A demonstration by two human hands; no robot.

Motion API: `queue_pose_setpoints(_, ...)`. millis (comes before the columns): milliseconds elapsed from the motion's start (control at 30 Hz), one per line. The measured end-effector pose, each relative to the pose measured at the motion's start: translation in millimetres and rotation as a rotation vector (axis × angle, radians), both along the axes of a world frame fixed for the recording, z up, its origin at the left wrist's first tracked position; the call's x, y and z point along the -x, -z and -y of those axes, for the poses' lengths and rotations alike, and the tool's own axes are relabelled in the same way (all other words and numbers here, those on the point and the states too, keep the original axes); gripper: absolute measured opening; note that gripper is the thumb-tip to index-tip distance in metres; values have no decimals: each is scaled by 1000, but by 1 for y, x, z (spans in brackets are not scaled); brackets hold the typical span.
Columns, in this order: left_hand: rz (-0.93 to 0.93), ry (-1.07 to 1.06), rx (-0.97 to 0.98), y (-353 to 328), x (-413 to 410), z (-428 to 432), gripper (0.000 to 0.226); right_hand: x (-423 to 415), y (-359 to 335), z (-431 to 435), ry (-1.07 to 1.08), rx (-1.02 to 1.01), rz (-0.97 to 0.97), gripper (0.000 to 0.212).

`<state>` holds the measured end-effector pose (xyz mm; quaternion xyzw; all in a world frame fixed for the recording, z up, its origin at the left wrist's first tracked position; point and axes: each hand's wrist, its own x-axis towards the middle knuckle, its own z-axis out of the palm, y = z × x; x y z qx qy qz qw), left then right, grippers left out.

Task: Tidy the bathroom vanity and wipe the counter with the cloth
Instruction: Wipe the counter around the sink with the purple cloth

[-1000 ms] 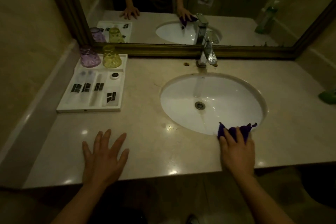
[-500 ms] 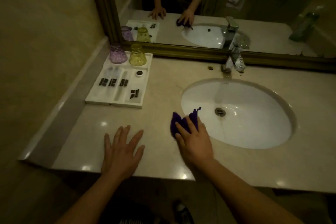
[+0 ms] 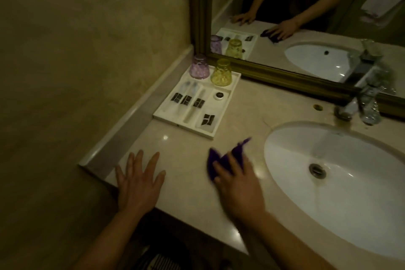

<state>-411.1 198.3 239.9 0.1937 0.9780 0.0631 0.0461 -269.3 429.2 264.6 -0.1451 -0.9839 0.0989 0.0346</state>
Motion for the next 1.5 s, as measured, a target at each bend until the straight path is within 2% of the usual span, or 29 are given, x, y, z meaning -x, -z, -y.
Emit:
queue_pose_setpoints(67,-17,10,-20,1,-1,0,67,-22,12,41,-297,-25,-15,43)
queue_pose_setpoints(133,-27,7,-38,1,-1,2,64,-23,15,50,-411,9,26,44)
queue_pose_setpoints(233,-36,-16,-21,3,0,3,59,27,10,44,-392,-10,12,48)
queue_pose_setpoints(367,-58,-43,-36,2,2,3,56,100,-1,57,-225,48,50,53)
queue_pose_setpoints(433,-63,-45,-30,4,1,5,57,94,0,64,-266,44,53,51)
queue_pose_setpoints(567,-84,-26,-66,7,3,7,55,11,12,31,-516,53,32,45)
queue_pose_setpoints(633,-68,-14,-52,7,3,5,57,-1,11,-18,-462,29,-3,44)
queue_pose_setpoints(700,-42,-6,-12,5,3,1,63,15,3,-65,-288,-57,-19,44)
queue_pose_setpoints(767,3,-10,37,3,3,-5,65,46,-7,-99,-63,-40,57,48)
queue_pose_setpoints(833,13,-3,27,0,-2,-12,67,62,-7,-108,57,-4,133,51)
queue_pose_setpoints(933,-20,95,-16,-2,-20,-29,66,33,0,-80,19,-32,64,47)
queue_pose_setpoints(1100,-44,156,-38,2,-32,-40,60,-104,13,-10,-266,3,84,46)
queue_pose_setpoints(1167,-59,167,-23,4,-31,-38,58,-148,14,-25,-192,-45,82,47)
queue_pose_setpoints(1233,-57,177,-9,4,-32,-39,58,-178,9,-47,34,-74,81,48)
queue_pose_setpoints(1300,-64,173,5,3,-32,-41,59,-181,0,-56,313,-51,90,53)
queue_pose_setpoints(1367,-57,173,35,0,-32,-43,59,-154,-2,-42,502,-39,85,54)
queue_pose_setpoints(1433,-35,186,53,-3,-33,-45,57,-117,-1,-15,451,-57,37,49)
queue_pose_setpoints(1500,-23,253,37,-7,-36,-48,59,-94,3,12,281,-78,40,46)
